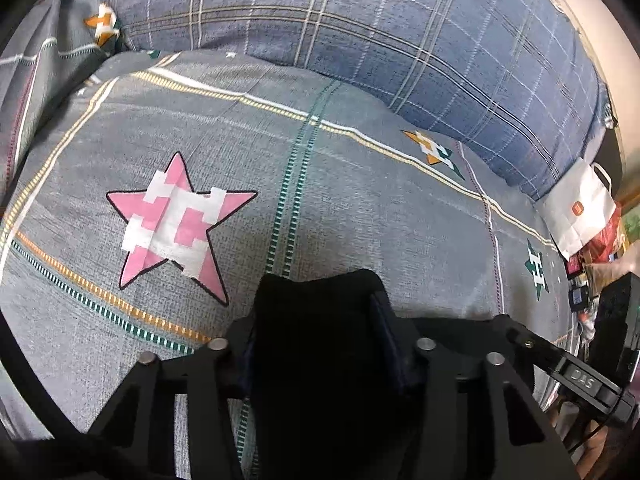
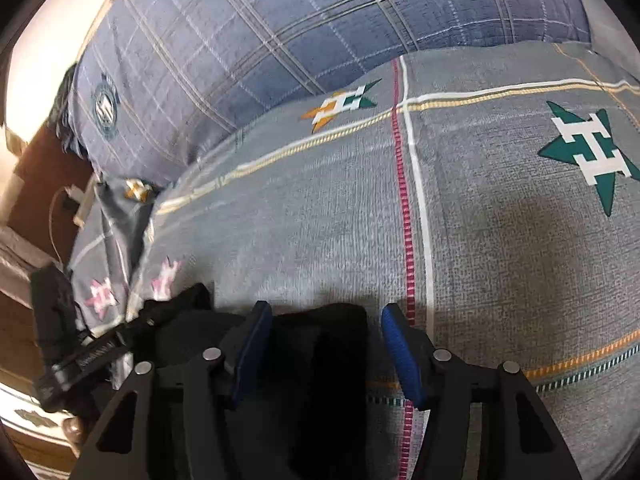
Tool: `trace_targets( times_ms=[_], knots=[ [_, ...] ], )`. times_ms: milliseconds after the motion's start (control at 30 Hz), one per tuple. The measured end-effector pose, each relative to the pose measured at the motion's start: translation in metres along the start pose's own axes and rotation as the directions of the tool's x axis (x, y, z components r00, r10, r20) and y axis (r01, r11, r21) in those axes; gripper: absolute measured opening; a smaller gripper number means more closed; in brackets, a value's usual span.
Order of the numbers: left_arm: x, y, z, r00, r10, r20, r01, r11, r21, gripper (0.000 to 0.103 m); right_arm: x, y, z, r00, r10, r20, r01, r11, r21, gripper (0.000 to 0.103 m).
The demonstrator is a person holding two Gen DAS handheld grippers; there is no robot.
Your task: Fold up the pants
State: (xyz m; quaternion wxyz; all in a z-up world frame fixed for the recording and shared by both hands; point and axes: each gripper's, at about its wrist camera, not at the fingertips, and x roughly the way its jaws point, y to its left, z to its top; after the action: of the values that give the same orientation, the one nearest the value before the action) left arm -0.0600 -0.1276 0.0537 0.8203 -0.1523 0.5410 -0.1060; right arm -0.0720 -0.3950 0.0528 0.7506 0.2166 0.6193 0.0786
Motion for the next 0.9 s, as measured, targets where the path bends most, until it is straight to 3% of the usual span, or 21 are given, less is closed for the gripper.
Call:
trace_targets(
  times_ms=[100,167,367,500,633,667,700,800,900],
  knots=[
    [-0.009,-0.003,-0.002,0.999,-0.019,0.025,0.019,1.0,0.012,0.033,0.001,0.003,-0.004,1.0,0.0,0.001,0.0,1.0,-0.018,0.045],
    [-0.02,-0.002,-0.004,0.996,-0.067,0.06,0.068,0.998,-0.009,0.028,-0.003,0.007,-0.006,1.0,-0.001,0.023,0.002,0.999,-0.039,0.038],
    [-0.058,-0.004,-0.002,0.969,-0.137,0.204,0.138,0.99,0.007,0.024,-0.034,0.028,-0.007,0.991,0.047,0.127,-0.034,0.994,-0.106,0.028],
    [-0.057,0.003,0.012,0.968,-0.107,0.228,0.109,0.994,0.006,0.025,-0.048,0.038,0.01,0.988,0.085,0.13,-0.072,0.992,-0.1,0.028],
    [-0.023,0.016,0.019,0.991,0.012,0.136,-0.005,0.999,-0.051,0.031,-0.032,0.039,0.031,0.989,0.086,0.12,-0.075,0.993,-0.096,0.028],
    [-0.013,0.019,0.02,0.993,0.044,0.109,-0.037,0.997,-0.063,0.04,-0.022,0.033,0.033,0.99,0.082,0.115,-0.073,0.994,-0.083,0.028],
    [-0.005,0.022,0.021,0.995,0.053,0.086,-0.046,0.996,-0.079,0.051,-0.014,0.027,0.032,0.993,0.068,0.1,-0.063,0.996,-0.059,0.028],
    [0.004,0.033,0.021,0.999,0.009,0.037,-0.003,0.988,-0.152,0.06,0.004,0.011,0.031,0.997,0.062,0.047,-0.062,0.998,0.001,0.029],
    [-0.001,0.034,0.019,0.999,0.007,0.035,-0.002,0.987,-0.16,0.065,0.004,0.009,0.032,0.997,0.073,0.032,-0.074,0.997,0.012,0.029]
  ],
)
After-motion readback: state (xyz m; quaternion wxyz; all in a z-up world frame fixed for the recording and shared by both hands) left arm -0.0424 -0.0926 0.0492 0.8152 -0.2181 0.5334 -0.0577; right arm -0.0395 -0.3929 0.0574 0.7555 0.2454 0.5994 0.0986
